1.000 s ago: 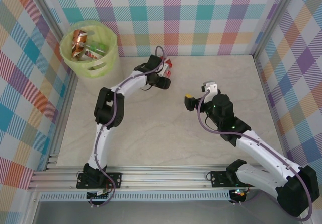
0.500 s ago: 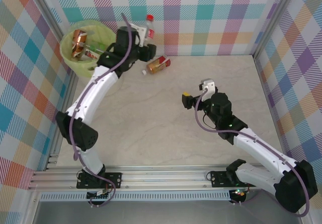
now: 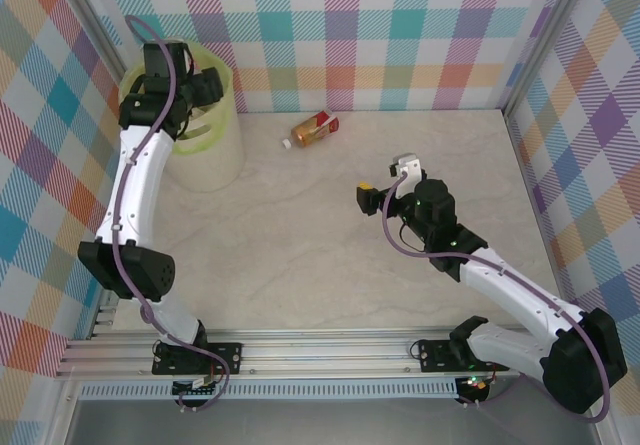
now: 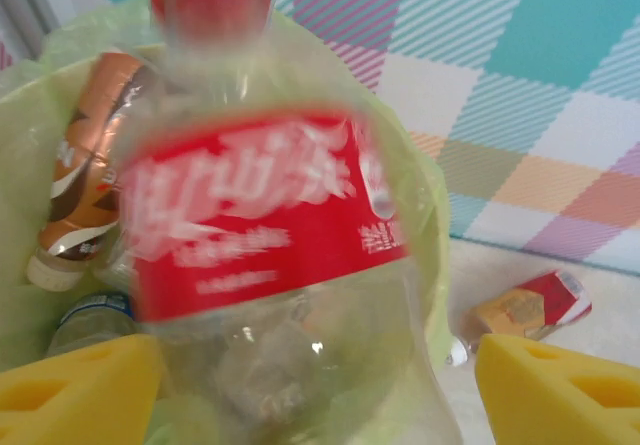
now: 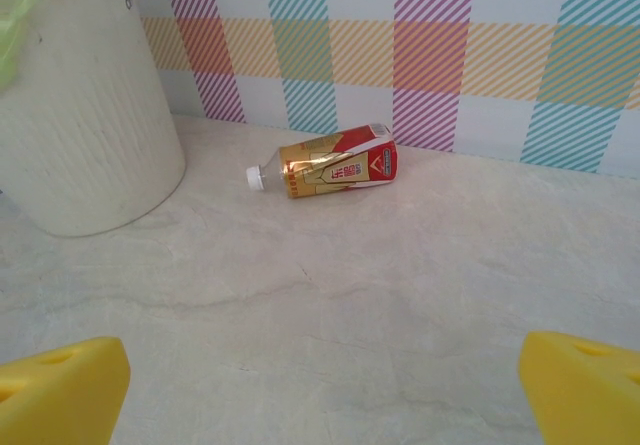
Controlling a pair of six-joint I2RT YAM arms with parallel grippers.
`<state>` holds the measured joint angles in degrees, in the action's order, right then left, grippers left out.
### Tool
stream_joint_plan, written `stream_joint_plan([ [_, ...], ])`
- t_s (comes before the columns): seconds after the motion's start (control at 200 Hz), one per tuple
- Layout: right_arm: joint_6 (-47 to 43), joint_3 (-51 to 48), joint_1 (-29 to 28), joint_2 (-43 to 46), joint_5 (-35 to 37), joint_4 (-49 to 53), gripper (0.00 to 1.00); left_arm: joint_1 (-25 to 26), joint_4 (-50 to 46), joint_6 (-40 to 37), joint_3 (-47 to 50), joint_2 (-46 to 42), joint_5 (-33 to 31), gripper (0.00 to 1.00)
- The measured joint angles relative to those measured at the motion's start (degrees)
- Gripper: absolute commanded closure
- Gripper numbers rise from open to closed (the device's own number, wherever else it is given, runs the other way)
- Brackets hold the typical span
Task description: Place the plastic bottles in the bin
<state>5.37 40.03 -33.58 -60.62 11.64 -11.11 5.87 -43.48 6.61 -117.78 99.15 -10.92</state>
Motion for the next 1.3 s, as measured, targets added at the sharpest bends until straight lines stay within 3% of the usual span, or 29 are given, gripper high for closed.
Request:
stream_joint_plan([
  [0.2,0.20,0.22,0.00,0.00,0.02,0.07,0.00,1.79,-2.49,2.78,-6.05,4.85,3.45,0.00],
  [0.4,0.42,0.26,0.00,0.00,0.26,0.22,0.00,10.19,-0.70,0.42,-8.44,8.98,8.72,0.00],
  [0.54,0.42,0.39,0.00,0.00,1.07,0.98,0.00,13.46,0.85,-2.43,-11.76,17.05,15.06,0.00],
  [0.755,0.39,0.48,0.00,0.15,2.60,2.82,0.00,13.44,-1.90,-9.46,-25.57,36.50,19.02,0.00],
  [1.015,0.39,0.48,0.00,1.18,4.52,3.52,0.00,13.44,-11.15,-15.67,-51.06,55.76,17.55,0.00],
  [1.3,0.11,0.50,0.00,1.18,5.66,5.11,0.00,12.94,-10.14,-18.47,-55.71,62.95,15.80,0.00],
])
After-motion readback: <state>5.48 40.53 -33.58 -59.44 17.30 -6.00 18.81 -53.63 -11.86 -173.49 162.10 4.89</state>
